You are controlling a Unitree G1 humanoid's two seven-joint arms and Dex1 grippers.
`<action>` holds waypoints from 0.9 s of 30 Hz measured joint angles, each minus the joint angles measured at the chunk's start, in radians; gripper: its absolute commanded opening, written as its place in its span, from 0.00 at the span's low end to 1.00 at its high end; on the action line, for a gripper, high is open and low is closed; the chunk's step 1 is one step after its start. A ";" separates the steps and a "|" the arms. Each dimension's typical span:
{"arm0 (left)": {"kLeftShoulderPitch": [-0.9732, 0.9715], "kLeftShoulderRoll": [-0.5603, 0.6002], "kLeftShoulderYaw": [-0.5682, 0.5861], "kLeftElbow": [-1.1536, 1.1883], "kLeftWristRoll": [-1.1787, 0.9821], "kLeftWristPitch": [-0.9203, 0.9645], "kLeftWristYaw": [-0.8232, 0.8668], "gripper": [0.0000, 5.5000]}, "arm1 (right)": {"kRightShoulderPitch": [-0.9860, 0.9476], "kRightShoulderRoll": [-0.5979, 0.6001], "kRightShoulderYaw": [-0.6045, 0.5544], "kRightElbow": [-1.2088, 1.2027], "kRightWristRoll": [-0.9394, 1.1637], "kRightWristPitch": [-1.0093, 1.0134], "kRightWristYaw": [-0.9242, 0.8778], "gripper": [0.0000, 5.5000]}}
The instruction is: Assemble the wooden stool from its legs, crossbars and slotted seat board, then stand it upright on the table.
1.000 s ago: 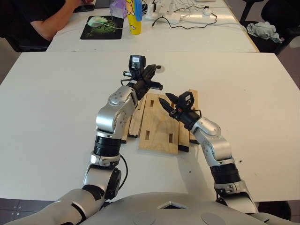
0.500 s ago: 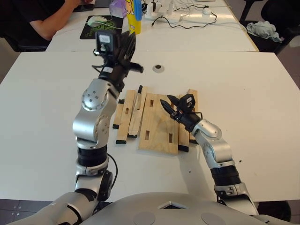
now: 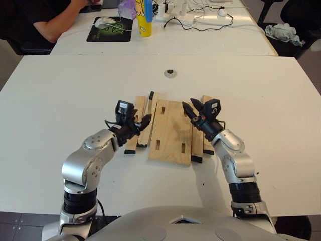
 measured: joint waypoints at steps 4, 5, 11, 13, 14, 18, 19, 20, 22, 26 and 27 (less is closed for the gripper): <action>0.002 -0.010 -0.010 0.006 -0.002 0.038 0.015 0.57 | 0.000 0.000 0.000 -0.001 0.000 0.009 0.000 0.33; 0.002 -0.014 -0.010 0.013 -0.002 0.044 0.019 0.57 | 0.000 0.000 0.000 -0.001 0.000 0.010 0.000 0.33; 0.003 -0.068 -0.003 0.055 -0.009 0.083 0.041 0.57 | 0.000 0.000 0.000 -0.002 0.000 0.018 0.000 0.33; 0.003 -0.080 -0.004 0.059 -0.016 0.093 0.042 0.57 | 0.000 0.001 0.001 -0.002 0.000 0.021 0.000 0.33; 0.004 -0.081 -0.005 0.063 -0.016 0.098 0.043 0.57 | 0.000 0.001 0.001 -0.002 0.000 0.023 0.000 0.33; 0.017 -0.081 0.003 0.077 -0.014 0.101 0.053 0.57 | 0.000 0.004 0.002 -0.006 0.001 0.026 0.000 0.33; 0.020 -0.081 0.006 0.078 -0.014 0.102 0.056 0.57 | 0.001 0.004 0.002 -0.007 0.001 0.026 0.000 0.33; 0.022 -0.081 0.010 0.079 -0.014 0.102 0.059 0.57 | 0.001 0.005 0.002 -0.008 0.001 0.026 0.000 0.33; 0.022 -0.080 0.016 0.080 -0.013 0.102 0.062 0.57 | 0.003 0.007 0.002 -0.009 0.001 0.026 0.000 0.33; 0.029 -0.078 0.015 0.086 -0.012 0.100 0.063 0.57 | 0.008 0.012 0.002 -0.010 0.001 0.030 0.000 0.33; 0.029 -0.077 0.014 0.087 -0.012 0.099 0.063 0.57 | 0.008 0.013 0.002 -0.010 0.001 0.031 0.000 0.33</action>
